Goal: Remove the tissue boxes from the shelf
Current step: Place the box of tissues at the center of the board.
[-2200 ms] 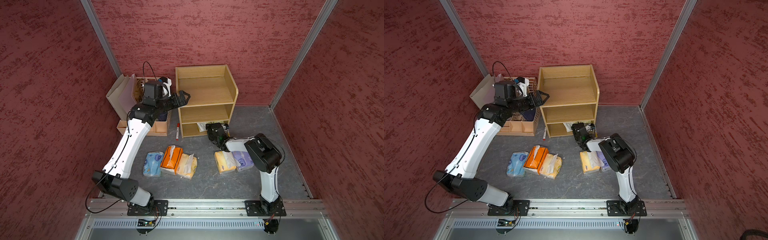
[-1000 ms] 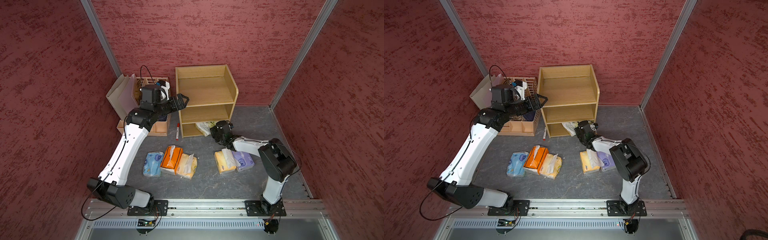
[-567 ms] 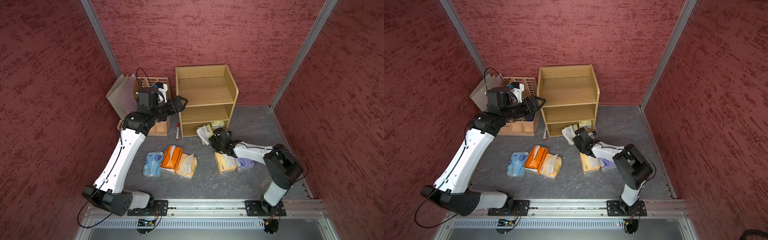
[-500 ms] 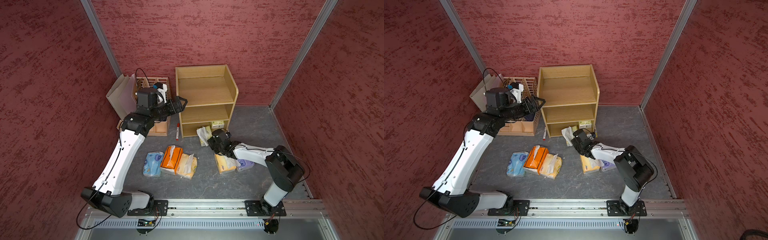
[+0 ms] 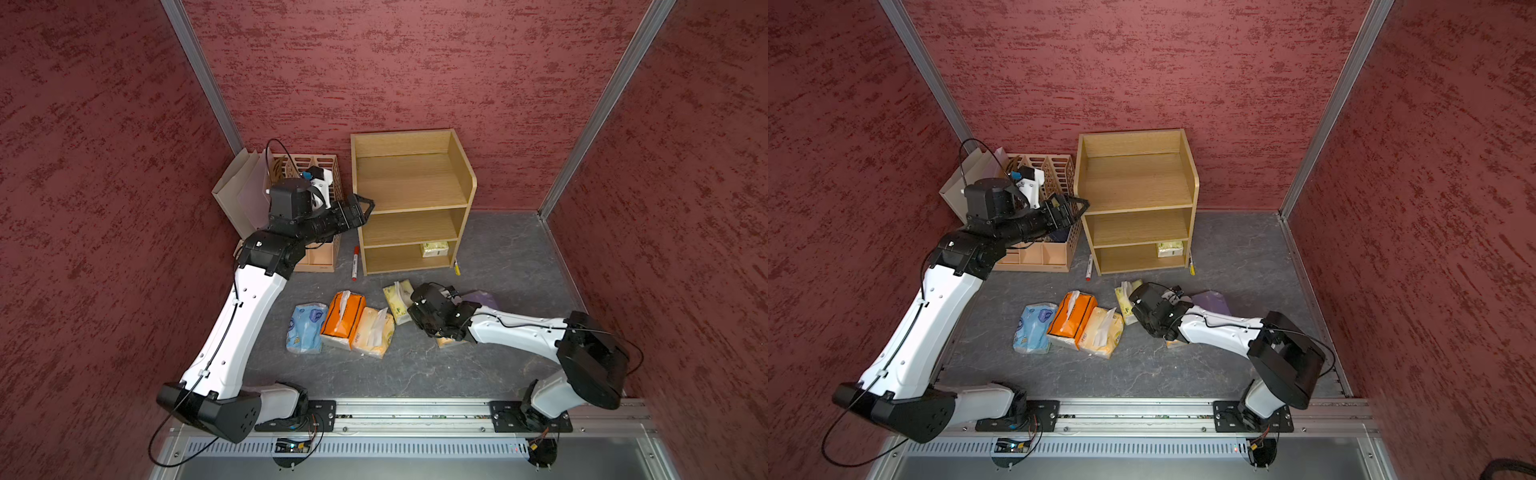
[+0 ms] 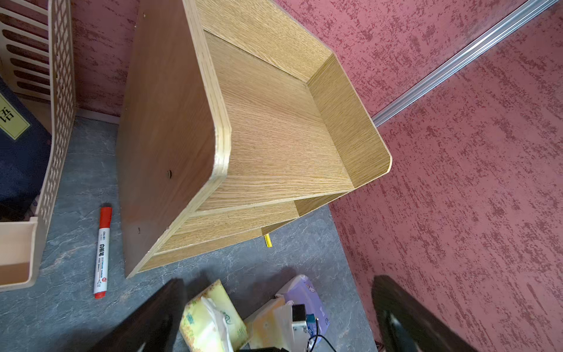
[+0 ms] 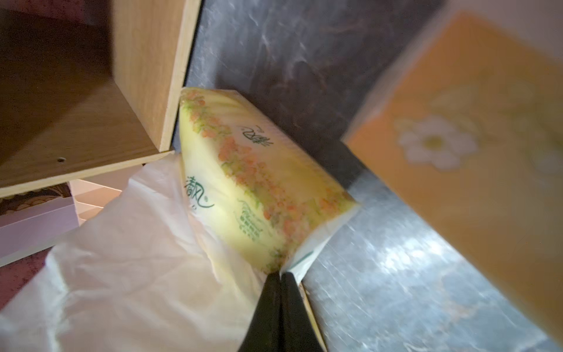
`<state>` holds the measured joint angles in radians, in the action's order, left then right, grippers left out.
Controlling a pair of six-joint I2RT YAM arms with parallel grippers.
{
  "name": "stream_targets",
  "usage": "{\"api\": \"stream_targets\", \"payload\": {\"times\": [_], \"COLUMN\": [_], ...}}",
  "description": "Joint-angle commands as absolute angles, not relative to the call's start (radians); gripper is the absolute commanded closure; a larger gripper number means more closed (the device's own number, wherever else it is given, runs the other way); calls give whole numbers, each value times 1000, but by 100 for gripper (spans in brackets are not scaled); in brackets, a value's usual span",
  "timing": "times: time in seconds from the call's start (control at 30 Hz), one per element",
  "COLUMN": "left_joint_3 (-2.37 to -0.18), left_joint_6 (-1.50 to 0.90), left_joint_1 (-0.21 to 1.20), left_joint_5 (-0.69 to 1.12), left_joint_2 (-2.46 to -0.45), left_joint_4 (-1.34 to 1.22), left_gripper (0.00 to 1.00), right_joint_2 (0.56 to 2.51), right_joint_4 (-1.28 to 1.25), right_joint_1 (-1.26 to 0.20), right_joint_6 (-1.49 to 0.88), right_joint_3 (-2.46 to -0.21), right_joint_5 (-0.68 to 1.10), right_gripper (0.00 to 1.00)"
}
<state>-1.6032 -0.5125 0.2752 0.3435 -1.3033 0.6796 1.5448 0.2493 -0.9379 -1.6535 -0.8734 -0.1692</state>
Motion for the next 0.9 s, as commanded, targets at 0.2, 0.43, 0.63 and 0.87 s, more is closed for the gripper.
{"api": "stream_targets", "payload": {"times": [0.2, 0.43, 0.63, 0.87], "left_joint_3": [-1558, -1548, -1546, -1572], "left_joint_6": [-535, -527, -527, -507], "left_joint_1": [279, 278, 279, 281], "left_joint_5": [376, 368, 370, 390], "left_joint_2": [-1264, -1268, -1275, -1303], "left_joint_4": [627, 621, 610, 615], "left_gripper": [0, 0, 0, 0], "right_joint_2": [1496, 1462, 1294, 1083], "right_joint_4": [398, 414, 371, 381], "right_joint_1": [-1062, -1137, -1145, -977], "right_joint_6": [-1762, -1804, -1665, -1508], "right_joint_3": [-851, -823, -803, -791], "right_joint_5": [-258, -298, -453, -508], "right_gripper": [100, 99, 47, 39]}}
